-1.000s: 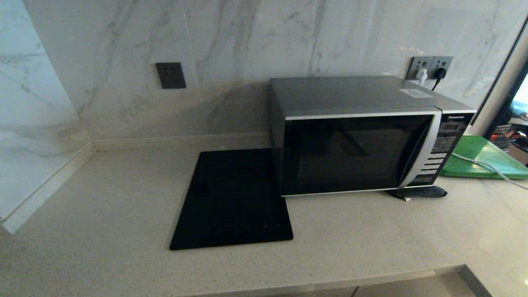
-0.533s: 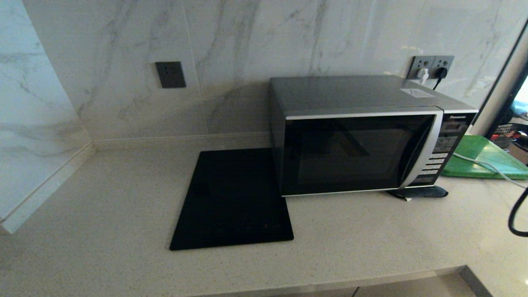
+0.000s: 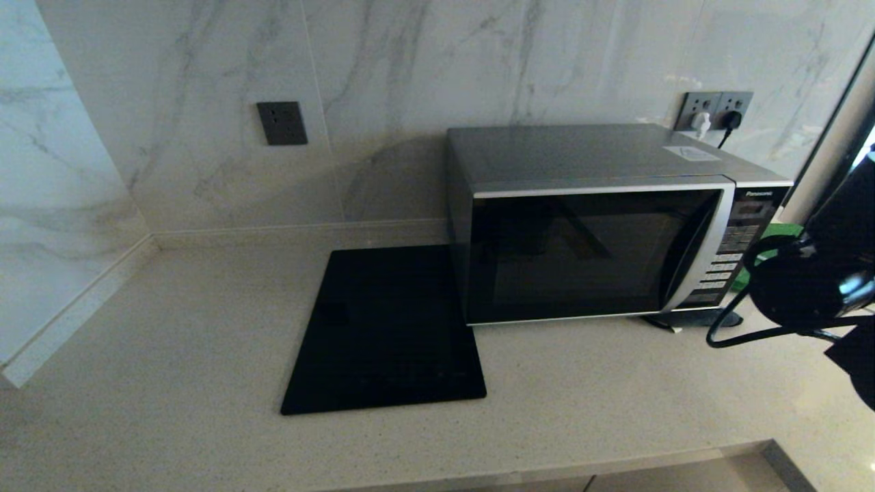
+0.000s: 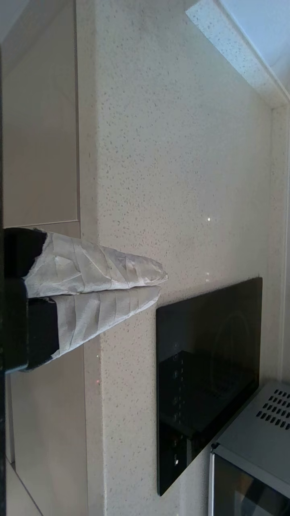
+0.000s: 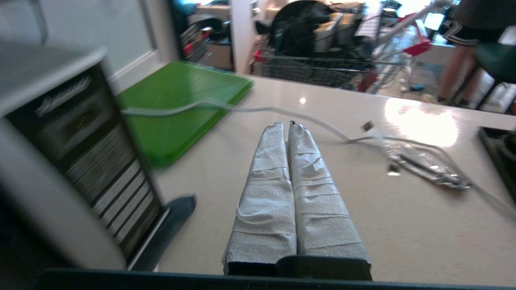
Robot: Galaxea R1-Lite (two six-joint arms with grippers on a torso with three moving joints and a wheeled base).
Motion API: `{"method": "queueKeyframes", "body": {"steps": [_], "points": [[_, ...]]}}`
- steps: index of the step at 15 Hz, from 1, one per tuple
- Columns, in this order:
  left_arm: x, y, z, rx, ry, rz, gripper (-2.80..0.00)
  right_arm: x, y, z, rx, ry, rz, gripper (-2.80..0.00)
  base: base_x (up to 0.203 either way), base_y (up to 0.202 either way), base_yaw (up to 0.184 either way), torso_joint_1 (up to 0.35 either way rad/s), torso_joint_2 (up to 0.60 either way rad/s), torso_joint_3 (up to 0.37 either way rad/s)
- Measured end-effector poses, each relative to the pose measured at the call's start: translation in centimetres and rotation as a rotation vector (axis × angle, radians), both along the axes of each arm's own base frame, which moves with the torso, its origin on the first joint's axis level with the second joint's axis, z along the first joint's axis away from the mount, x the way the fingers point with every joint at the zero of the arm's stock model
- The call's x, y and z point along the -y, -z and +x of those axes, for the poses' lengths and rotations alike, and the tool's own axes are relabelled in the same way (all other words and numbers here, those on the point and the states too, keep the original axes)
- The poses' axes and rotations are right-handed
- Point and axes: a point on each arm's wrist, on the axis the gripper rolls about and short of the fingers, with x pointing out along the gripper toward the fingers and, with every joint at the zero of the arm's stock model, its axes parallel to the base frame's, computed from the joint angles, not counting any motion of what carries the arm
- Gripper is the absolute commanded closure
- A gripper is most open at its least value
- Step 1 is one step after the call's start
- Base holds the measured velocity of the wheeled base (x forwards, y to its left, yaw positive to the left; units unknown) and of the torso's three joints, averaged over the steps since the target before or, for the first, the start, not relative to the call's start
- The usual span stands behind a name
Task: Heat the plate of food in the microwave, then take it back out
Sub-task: Open the microwave oven
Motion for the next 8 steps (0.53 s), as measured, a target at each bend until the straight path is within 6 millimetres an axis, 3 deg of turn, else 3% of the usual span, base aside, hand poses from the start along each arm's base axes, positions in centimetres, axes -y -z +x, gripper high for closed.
{"method": "queueKeyframes", "body": {"steps": [3, 8], "points": [[0.0, 0.0, 0.0, 0.000, 0.000, 0.000, 0.00, -0.7, 1.8, 1.0, -0.048, -0.014, -0.015, 0.00, 0.000, 0.000, 0.000, 0.000, 0.00, 0.000], [0.0, 0.0, 0.0, 0.000, 0.000, 0.000, 0.00, -1.4, 2.5, 2.6, -0.046, -0.017, -0.014, 0.00, 0.000, 0.000, 0.000, 0.000, 0.00, 0.000]]}}
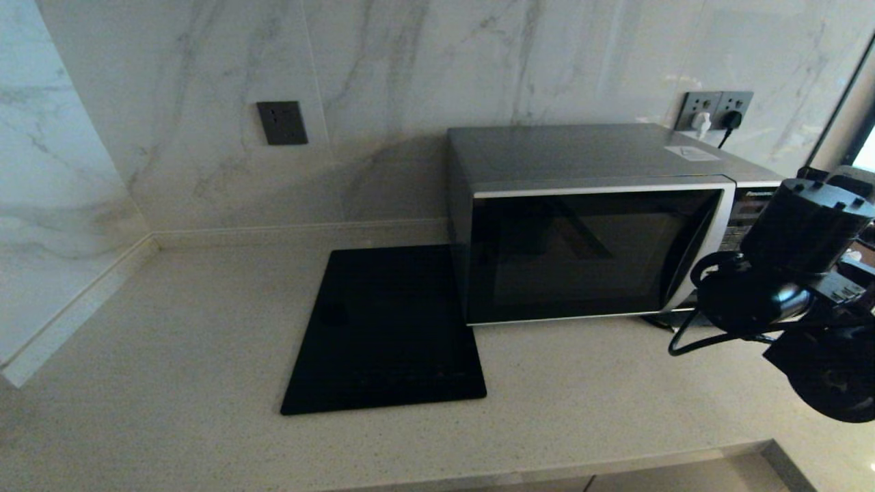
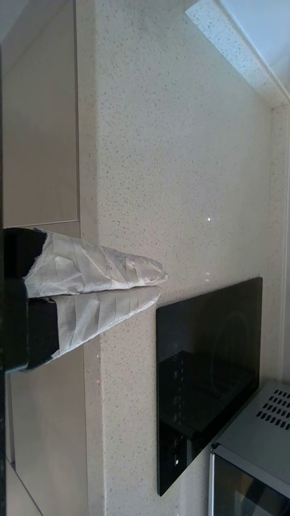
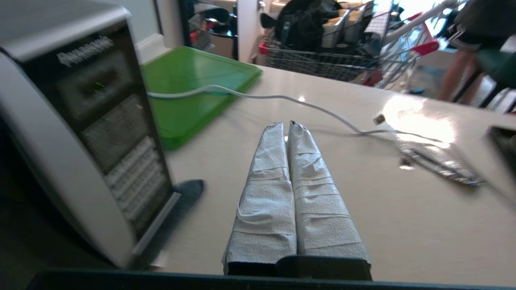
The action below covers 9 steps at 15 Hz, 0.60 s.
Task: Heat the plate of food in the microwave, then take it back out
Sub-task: Open the microwave oven
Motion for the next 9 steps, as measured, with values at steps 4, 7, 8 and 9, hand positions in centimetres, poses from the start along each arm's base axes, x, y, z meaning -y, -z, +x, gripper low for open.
{"method": "queueKeyframes", "body": {"steps": [4, 7, 8, 9], "points": [[0.0, 0.0, 0.0, 0.000, -0.001, 0.000, 0.00, -0.7, 0.4, 2.2, 0.059, 0.000, 0.019, 0.00, 0.000, 0.000, 0.000, 0.000, 0.00, 0.000], [0.0, 0.0, 0.0, 0.000, 0.000, 0.000, 0.00, -1.1, 1.8, 3.3, 0.059, -0.001, 0.019, -2.80, 0.000, 0.000, 0.000, 0.000, 0.00, 0.000], [0.0, 0.0, 0.0, 0.000, 0.000, 0.000, 0.00, -1.2, 2.4, 3.6, 0.043, -0.001, 0.014, -2.80, 0.000, 0.000, 0.000, 0.000, 0.00, 0.000], [0.0, 0.0, 0.0, 0.000, 0.000, 0.000, 0.00, -1.3, 2.8, 3.8, 0.034, -0.001, 0.011, -2.80, 0.000, 0.000, 0.000, 0.000, 0.00, 0.000]]}}
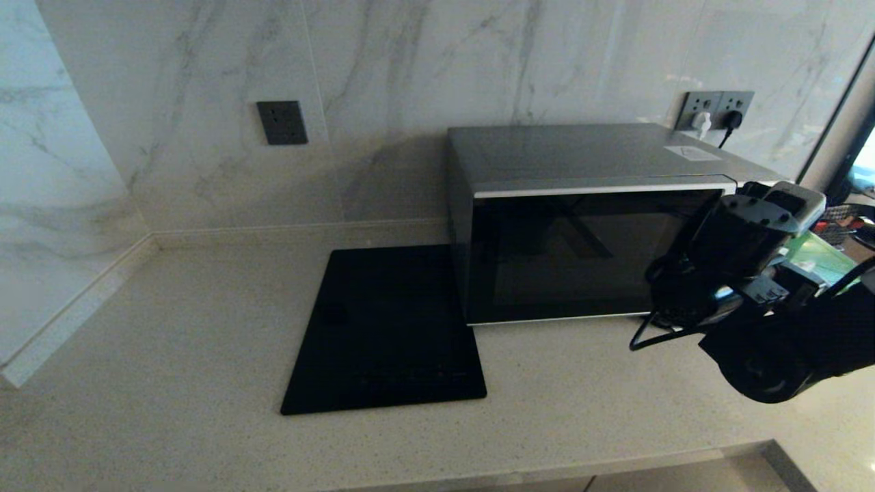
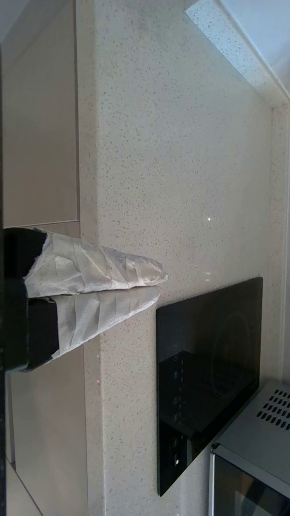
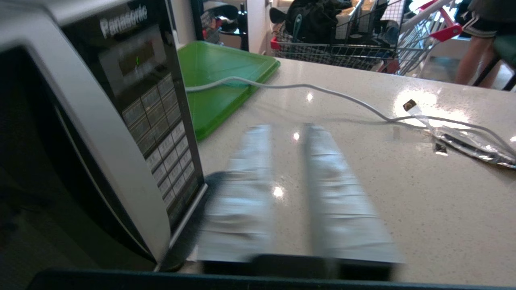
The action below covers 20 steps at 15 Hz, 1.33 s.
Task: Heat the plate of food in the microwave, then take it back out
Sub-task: Open the microwave oven
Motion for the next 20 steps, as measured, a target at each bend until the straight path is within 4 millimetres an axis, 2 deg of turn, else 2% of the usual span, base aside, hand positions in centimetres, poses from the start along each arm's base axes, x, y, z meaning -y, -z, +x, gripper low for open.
{"method": "queueKeyframes", "body": {"steps": [2, 7, 10, 16, 20], "points": [[0.0, 0.0, 0.0, 0.000, 0.000, 0.000, 0.00, -0.1, 0.8, 0.2, -0.015, -0.001, -0.005, -2.80, 0.000, 0.000, 0.000, 0.000, 0.00, 0.000], [0.0, 0.0, 0.0, 0.000, 0.000, 0.000, 0.00, -1.5, 1.9, -1.2, 0.015, -0.054, 0.005, -2.80, 0.000, 0.000, 0.000, 0.000, 0.00, 0.000], [0.0, 0.0, 0.0, 0.000, 0.001, 0.000, 0.00, -2.5, 2.1, -0.8, 0.041, -0.076, 0.015, -2.80, 0.000, 0.000, 0.000, 0.000, 0.00, 0.000], [0.0, 0.0, 0.0, 0.000, 0.001, -0.001, 0.00, -3.9, 2.6, 2.8, 0.040, -0.072, 0.012, -2.80, 0.000, 0.000, 0.000, 0.000, 0.00, 0.000], [0.0, 0.0, 0.0, 0.000, 0.000, 0.000, 0.00, -3.4, 3.1, 5.7, 0.031, -0.033, 0.005, -2.80, 0.000, 0.000, 0.000, 0.000, 0.00, 0.000]]}}
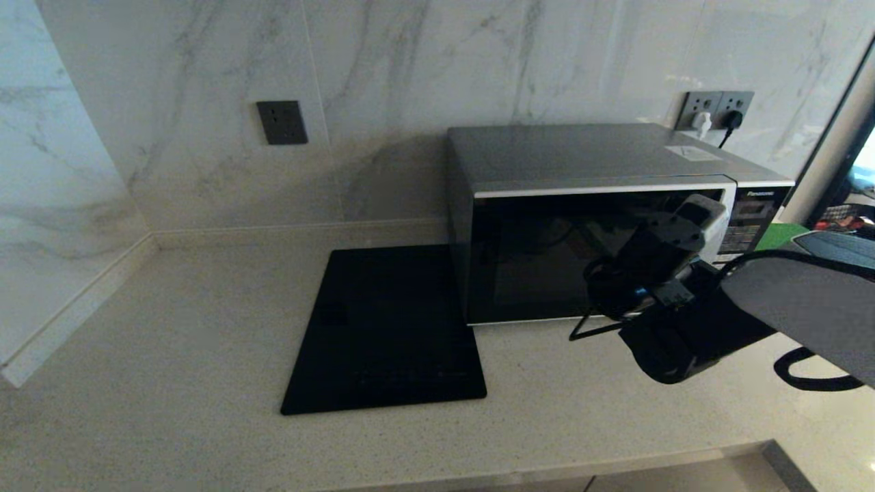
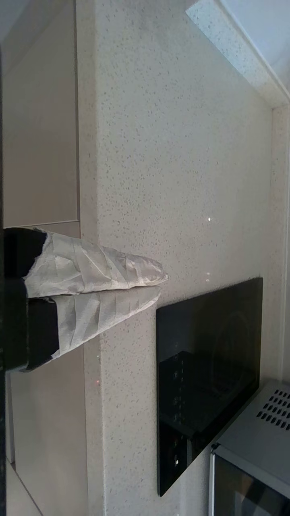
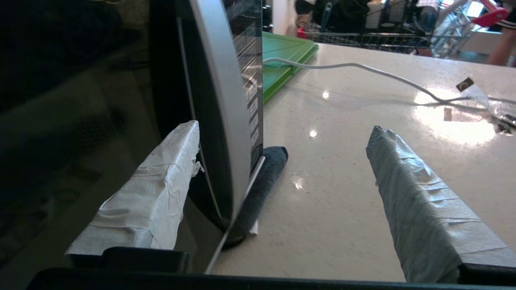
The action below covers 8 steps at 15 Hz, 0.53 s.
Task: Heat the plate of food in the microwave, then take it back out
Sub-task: Open the microwave oven
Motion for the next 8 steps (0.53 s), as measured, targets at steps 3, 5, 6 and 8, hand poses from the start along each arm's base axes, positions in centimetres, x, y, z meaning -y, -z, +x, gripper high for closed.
{"method": "queueKeyframes", "body": {"steps": [3, 5, 6, 8], "points": [[0.0, 0.0, 0.0, 0.000, 0.000, 0.000, 0.00, 0.4, 0.8, 1.6, 0.000, 0.023, 0.000, -2.80, 0.000, 0.000, 0.000, 0.000, 0.00, 0.000], [0.0, 0.0, 0.0, 0.000, 0.000, 0.000, 0.00, 0.6, 1.4, 2.3, -0.005, 0.033, -0.002, -2.80, 0.000, 0.000, 0.000, 0.000, 0.00, 0.000], [0.0, 0.0, 0.0, 0.000, 0.000, 0.000, 0.00, 0.7, 1.7, 2.5, -0.005, 0.037, -0.002, -2.80, 0.000, 0.000, 0.000, 0.000, 0.00, 0.000], [0.0, 0.0, 0.0, 0.000, 0.000, 0.000, 0.00, 1.0, 2.0, 2.8, -0.007, 0.047, -0.002, -2.80, 0.000, 0.000, 0.000, 0.000, 0.00, 0.000]]}}
